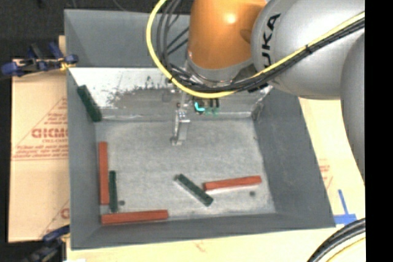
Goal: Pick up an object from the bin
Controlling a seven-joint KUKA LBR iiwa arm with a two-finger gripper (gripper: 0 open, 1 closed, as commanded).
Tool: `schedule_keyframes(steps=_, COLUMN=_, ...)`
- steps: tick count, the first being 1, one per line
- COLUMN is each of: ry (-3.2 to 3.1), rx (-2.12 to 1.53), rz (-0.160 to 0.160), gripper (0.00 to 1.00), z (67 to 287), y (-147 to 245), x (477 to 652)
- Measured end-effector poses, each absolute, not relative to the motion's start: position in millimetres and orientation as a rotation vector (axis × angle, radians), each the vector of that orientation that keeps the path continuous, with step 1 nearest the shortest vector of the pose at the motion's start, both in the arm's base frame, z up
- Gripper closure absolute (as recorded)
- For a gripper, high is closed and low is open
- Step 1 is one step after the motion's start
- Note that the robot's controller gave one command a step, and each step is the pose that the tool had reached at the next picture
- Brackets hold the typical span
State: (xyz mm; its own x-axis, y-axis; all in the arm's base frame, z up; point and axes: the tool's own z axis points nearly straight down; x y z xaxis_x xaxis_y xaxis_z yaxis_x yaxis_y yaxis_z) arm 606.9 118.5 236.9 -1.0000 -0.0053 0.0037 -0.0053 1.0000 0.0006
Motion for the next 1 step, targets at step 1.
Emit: schedule_keyframes(steps=1, ry=-3.133, rx=0.003, rz=0.002, gripper=0.00, z=146.8, y=96.3, x=543.3)
